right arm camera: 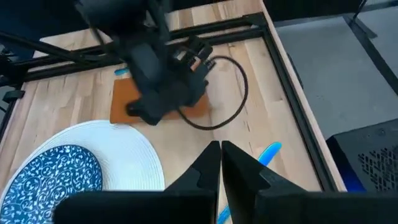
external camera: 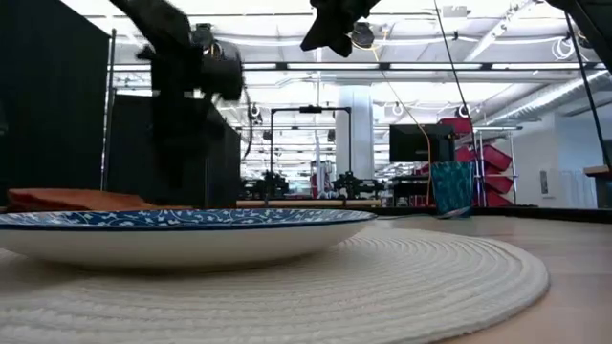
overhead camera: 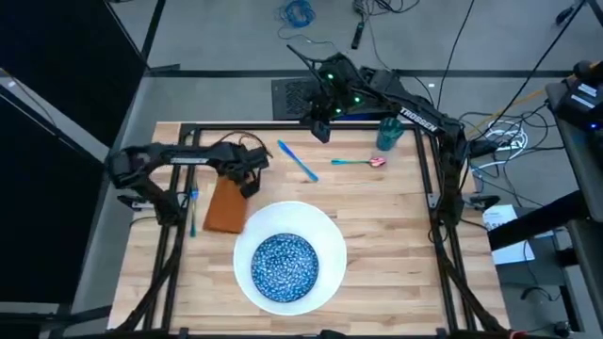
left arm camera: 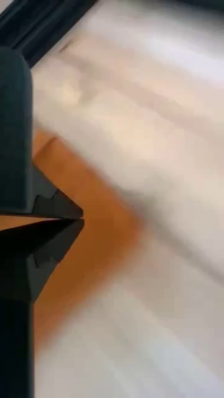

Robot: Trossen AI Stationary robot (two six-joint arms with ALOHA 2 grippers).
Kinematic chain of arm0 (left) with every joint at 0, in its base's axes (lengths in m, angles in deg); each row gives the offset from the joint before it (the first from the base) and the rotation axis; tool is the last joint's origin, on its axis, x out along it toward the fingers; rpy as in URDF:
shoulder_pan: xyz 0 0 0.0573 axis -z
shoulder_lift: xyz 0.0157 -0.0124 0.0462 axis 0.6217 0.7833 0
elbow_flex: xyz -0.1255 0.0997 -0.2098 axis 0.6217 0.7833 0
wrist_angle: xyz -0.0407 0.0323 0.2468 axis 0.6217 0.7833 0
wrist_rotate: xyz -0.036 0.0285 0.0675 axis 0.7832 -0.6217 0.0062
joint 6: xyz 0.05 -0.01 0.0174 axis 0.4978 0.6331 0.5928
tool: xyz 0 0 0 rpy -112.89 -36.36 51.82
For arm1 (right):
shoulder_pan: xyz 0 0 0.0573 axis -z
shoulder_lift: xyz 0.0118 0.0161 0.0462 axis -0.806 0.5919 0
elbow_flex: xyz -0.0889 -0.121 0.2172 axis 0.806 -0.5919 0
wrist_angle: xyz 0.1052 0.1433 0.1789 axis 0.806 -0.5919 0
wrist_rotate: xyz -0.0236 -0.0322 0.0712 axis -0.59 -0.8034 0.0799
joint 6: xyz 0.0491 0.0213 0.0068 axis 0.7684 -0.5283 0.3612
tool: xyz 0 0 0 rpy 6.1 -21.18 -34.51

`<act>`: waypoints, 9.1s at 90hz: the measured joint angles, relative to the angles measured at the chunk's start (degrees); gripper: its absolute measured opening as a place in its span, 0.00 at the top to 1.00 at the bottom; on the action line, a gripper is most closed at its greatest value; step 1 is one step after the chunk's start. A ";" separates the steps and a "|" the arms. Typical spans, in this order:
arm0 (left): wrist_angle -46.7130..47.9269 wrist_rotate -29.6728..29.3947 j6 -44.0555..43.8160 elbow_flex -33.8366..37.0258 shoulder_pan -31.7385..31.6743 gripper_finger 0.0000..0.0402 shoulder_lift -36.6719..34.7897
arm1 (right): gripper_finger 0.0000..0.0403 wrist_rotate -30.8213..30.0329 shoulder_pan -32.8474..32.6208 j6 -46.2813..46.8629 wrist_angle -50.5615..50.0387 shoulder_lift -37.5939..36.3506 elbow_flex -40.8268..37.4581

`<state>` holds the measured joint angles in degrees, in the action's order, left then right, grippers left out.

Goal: Set table place
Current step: Move the orange table napkin to the left of the white table mat, then put the blue fork on the orange table napkin

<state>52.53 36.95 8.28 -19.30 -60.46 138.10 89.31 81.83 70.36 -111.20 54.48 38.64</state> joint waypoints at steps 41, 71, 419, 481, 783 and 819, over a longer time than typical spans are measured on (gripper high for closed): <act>13.23 9.25 -16.30 4.98 14.78 1.00 -9.11 | 1.00 0.04 0.02 -0.52 -1.09 -0.02 0.00; 3.01 10.63 -23.13 15.57 20.25 1.00 -8.73 | 1.00 0.48 -0.69 -0.85 -1.42 -0.02 0.00; 16.85 1.01 -33.00 1.76 12.60 1.00 -33.85 | 1.00 0.73 3.34 -13.17 -20.50 -4.90 -0.04; 19.01 0.97 -37.65 14.45 2.30 1.00 -19.70 | 1.00 8.30 4.10 -18.93 -18.14 -4.90 -6.72; -8.52 17.43 -9.17 3.64 3.42 0.99 -4.41 | 1.00 3.52 4.17 -18.38 -17.79 -5.38 -12.85; -0.51 17.77 -18.01 3.70 2.76 0.67 -4.41 | 1.00 3.48 4.17 -18.40 -18.65 -5.38 -12.85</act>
<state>52.01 54.73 -9.73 -15.60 -57.70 133.69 92.78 86.00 51.96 -129.85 49.10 25.79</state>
